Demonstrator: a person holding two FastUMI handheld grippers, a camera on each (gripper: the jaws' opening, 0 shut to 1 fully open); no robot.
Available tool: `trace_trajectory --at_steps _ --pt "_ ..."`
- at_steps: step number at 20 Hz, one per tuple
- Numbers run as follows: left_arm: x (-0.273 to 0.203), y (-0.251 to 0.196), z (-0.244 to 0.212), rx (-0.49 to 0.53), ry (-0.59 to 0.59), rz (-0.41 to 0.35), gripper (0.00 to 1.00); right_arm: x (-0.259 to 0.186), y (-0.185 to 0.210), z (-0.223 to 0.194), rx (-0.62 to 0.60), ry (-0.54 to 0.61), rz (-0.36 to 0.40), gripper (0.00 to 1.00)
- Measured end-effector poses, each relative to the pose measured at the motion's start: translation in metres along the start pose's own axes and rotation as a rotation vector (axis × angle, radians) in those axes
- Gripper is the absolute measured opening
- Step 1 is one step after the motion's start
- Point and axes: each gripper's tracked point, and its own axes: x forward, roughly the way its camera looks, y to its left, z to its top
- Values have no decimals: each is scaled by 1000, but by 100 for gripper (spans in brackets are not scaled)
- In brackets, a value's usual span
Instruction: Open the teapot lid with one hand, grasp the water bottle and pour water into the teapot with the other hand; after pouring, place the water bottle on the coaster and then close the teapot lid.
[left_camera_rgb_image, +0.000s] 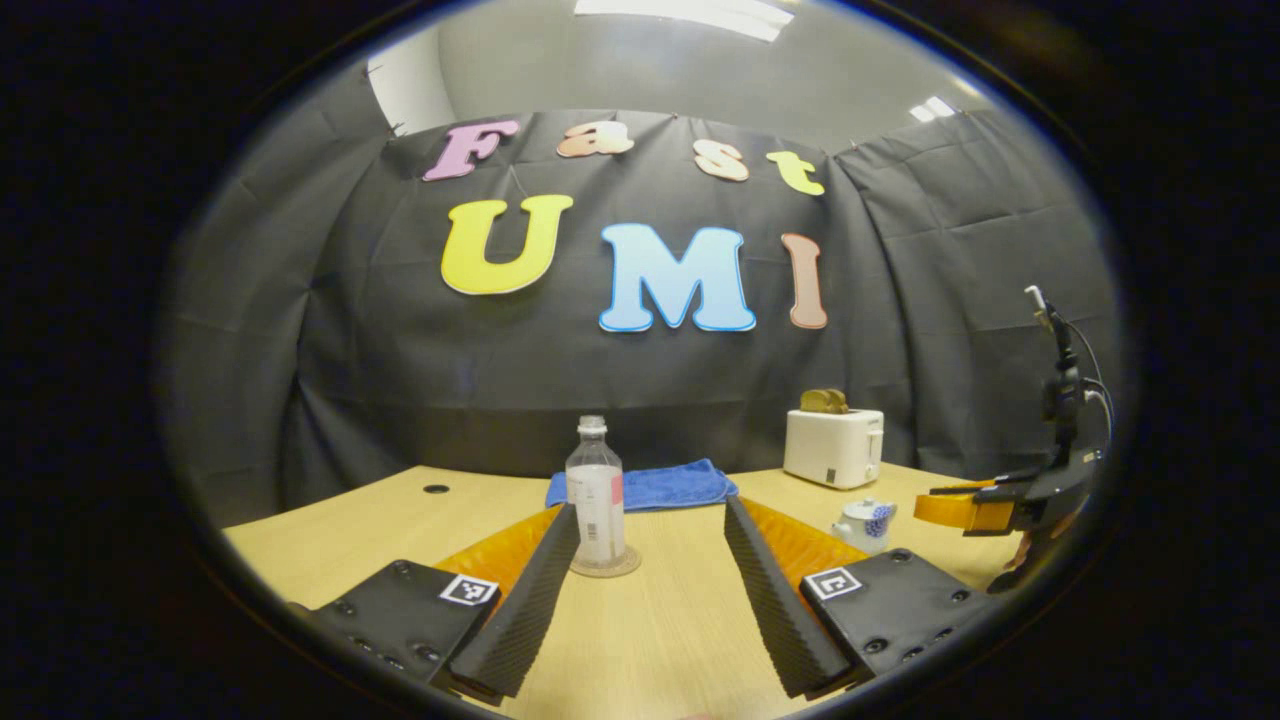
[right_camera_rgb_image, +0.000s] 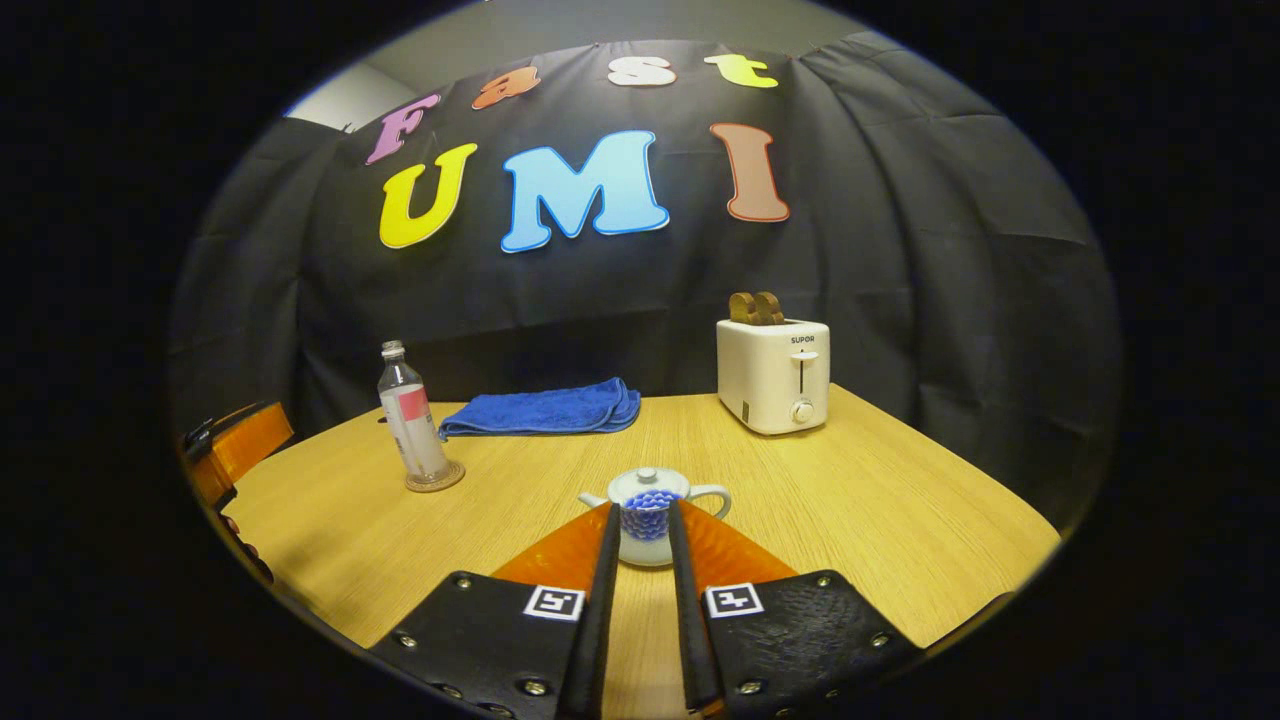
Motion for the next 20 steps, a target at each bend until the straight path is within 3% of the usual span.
trace_trajectory --at_steps 4,5,6,12,18,20 --pt "0 -2 -20 -46 32 23 100 -13 14 8 -14 -96 -15 33" --pt "0 -5 -23 -50 36 25 100 -16 18 8 -18 -106 -13 48" --pt "0 -7 -25 -53 37 29 100 -17 23 8 -22 -117 -11 51" --pt "-10 -26 -54 -72 73 45 100 -13 48 -14 -20 -101 3 52" --pt "-14 -39 -53 60 60 70 99 -18 64 -10 -72 -145 1 52" --pt "-14 -49 -52 54 56 55 99 -17 59 -8 -69 -147 -37 74"
